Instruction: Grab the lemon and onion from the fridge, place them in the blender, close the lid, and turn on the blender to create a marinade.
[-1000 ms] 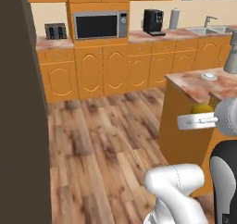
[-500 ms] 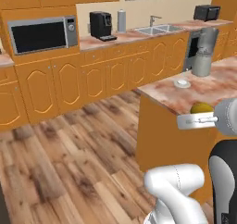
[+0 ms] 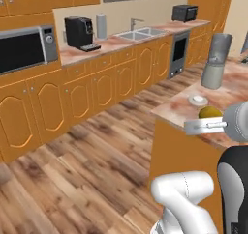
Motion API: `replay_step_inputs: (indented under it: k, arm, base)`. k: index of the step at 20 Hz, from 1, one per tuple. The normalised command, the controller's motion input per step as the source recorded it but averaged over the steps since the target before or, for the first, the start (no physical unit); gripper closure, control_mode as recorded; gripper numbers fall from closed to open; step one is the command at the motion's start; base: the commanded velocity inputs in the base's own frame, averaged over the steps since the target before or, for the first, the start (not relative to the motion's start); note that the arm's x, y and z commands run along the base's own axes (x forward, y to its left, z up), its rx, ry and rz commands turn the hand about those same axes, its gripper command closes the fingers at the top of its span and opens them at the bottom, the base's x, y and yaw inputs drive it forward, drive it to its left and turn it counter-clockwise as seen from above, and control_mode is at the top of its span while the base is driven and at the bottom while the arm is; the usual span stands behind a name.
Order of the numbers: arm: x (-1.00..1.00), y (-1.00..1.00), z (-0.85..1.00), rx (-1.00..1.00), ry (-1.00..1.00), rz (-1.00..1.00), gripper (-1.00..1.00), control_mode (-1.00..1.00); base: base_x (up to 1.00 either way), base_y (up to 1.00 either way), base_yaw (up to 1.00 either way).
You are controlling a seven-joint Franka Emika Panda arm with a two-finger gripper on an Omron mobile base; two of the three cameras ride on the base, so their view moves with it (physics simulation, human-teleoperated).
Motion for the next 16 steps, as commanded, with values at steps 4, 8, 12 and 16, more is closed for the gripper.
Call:
replay_step_inputs:
  k: [4, 8, 12, 16]
  arm:
    - [0.0, 0.0, 0.0, 0.0, 0.0, 0.0, 1.0, 1.0]
    - [0.0, 0.0, 0.0, 0.0, 0.0, 0.0, 1.0, 1.0]
    - [0.0, 0.0, 0.0, 0.0, 0.0, 0.0, 1.0, 1.0]
    - [0.0, 0.0, 0.0, 0.0, 0.0, 0.0, 1.0, 1.0]
  base:
    - [1.0, 0.6, -0.4]
    - [1.0, 0.62, -0.46]
    - [1.0, 0.61, -0.49]
    - [1.0, 0.64, -0.54]
